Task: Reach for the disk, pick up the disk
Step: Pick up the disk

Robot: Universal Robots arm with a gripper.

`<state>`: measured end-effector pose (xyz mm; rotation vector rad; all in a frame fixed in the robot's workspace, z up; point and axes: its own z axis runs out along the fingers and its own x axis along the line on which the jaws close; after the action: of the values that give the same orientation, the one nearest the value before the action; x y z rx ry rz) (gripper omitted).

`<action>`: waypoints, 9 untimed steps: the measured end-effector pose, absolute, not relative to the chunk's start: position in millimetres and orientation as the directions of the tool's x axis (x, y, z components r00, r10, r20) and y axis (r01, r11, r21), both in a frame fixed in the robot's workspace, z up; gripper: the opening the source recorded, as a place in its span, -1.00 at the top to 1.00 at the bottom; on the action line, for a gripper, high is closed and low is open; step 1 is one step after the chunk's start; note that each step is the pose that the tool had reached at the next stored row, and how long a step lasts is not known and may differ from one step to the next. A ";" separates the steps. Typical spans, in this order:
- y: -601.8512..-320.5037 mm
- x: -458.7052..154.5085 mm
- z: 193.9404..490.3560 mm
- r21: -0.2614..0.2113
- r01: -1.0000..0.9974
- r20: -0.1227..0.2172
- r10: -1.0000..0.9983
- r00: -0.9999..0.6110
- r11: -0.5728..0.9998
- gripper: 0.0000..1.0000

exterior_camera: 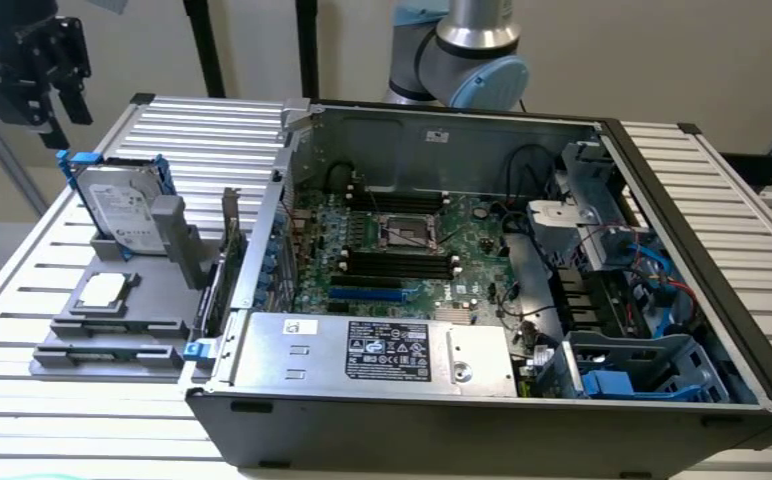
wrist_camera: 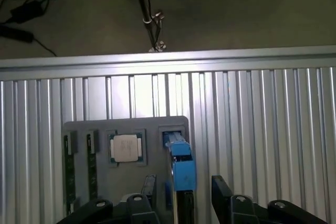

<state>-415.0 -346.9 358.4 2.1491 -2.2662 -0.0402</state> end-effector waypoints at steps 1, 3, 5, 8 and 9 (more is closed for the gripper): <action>-346.7 -414.9 356.6 0.031 -0.998 -0.005 -0.999 -0.051 0.051 -0.08; -346.3 -414.6 353.0 0.031 -0.998 -0.004 -0.999 -0.047 0.046 -0.08; -345.9 -414.4 349.3 0.031 -0.999 -0.005 -0.999 -0.042 0.042 -0.08; -345.4 -413.6 343.8 0.031 -0.999 -0.004 -0.999 -0.032 0.032 -0.08; -345.3 -413.4 341.9 0.031 -0.999 -0.004 -1.000 -0.028 0.028 -0.08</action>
<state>-413.4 -345.3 341.9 2.1766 -2.2385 -0.0385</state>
